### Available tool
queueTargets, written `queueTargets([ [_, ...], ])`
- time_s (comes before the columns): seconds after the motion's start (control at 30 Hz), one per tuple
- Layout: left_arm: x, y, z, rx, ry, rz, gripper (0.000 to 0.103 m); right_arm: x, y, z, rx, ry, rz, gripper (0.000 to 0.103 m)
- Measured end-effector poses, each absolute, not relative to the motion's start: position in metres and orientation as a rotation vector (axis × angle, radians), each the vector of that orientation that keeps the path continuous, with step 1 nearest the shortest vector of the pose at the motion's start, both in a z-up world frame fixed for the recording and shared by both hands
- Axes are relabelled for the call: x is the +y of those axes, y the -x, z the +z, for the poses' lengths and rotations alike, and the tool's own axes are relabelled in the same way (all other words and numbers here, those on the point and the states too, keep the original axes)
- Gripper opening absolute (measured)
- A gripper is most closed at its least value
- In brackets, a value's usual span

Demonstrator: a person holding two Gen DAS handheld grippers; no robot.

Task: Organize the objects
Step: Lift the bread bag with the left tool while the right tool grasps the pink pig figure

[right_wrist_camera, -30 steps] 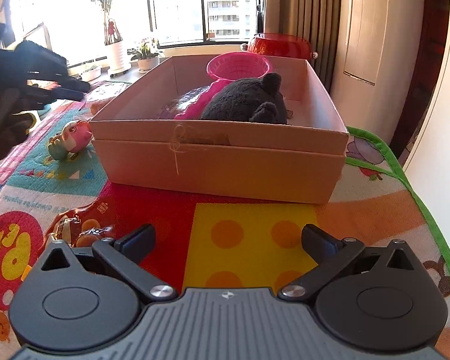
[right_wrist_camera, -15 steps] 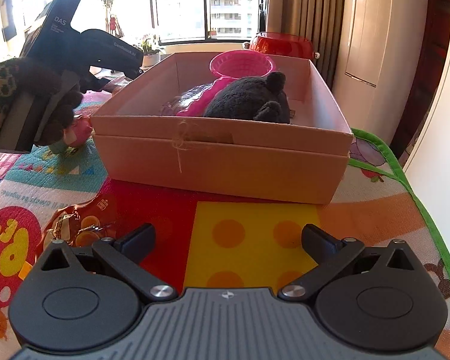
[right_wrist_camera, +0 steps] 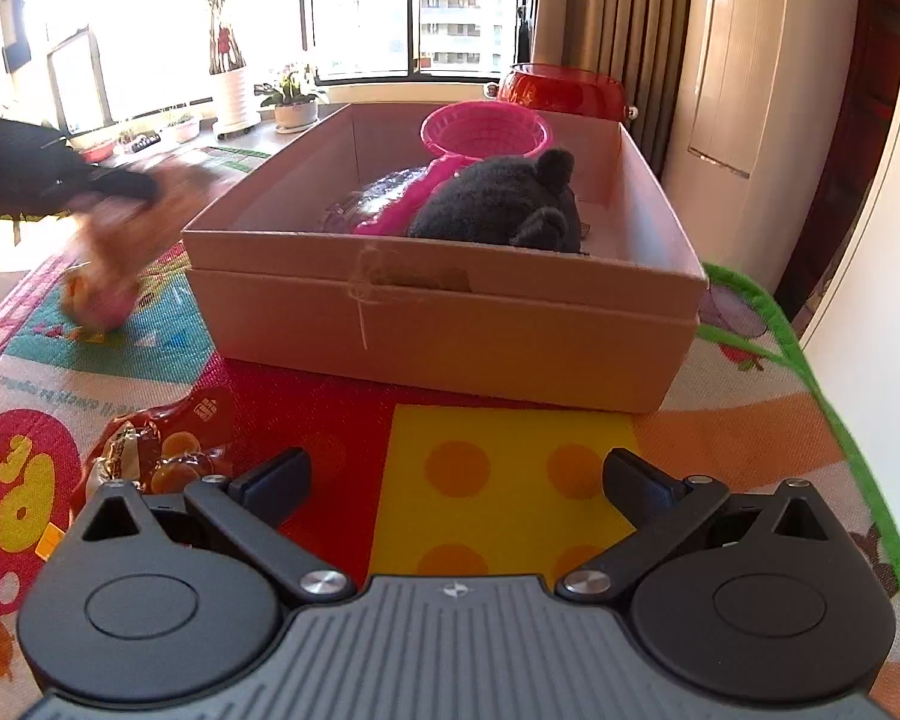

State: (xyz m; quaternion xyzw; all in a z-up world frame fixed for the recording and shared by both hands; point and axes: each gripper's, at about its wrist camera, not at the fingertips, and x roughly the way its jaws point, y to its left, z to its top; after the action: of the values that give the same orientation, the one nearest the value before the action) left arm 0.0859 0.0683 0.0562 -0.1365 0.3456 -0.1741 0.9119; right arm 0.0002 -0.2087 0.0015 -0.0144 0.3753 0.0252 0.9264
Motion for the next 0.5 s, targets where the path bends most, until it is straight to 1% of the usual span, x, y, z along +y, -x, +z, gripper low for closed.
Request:
queueTargets([
  [0.13, 0.106, -0.041, 0.058, 0.657, 0.396, -0.316, 0.041, -0.183, 0.008, 0.027, 0.7, 0.023, 0.166, 0.103],
  [0.23, 0.132, -0.021, 0.06, 0.616, 0.441, -0.226, 0.04, -0.142, 0.007, 0.041, 0.658, 0.105, 0.272, 0.103],
  [0.33, 0.156, -0.01, 0.054, 0.626, 0.531, -0.2, 0.04, -0.097, -0.005, 0.044, 0.671, 0.166, 0.379, 0.103],
  [0.5, 0.175, 0.002, 0.05, 0.636, 0.497, -0.104, 0.04, -0.035, -0.04, 0.031, 0.71, 0.262, 0.435, 0.103],
])
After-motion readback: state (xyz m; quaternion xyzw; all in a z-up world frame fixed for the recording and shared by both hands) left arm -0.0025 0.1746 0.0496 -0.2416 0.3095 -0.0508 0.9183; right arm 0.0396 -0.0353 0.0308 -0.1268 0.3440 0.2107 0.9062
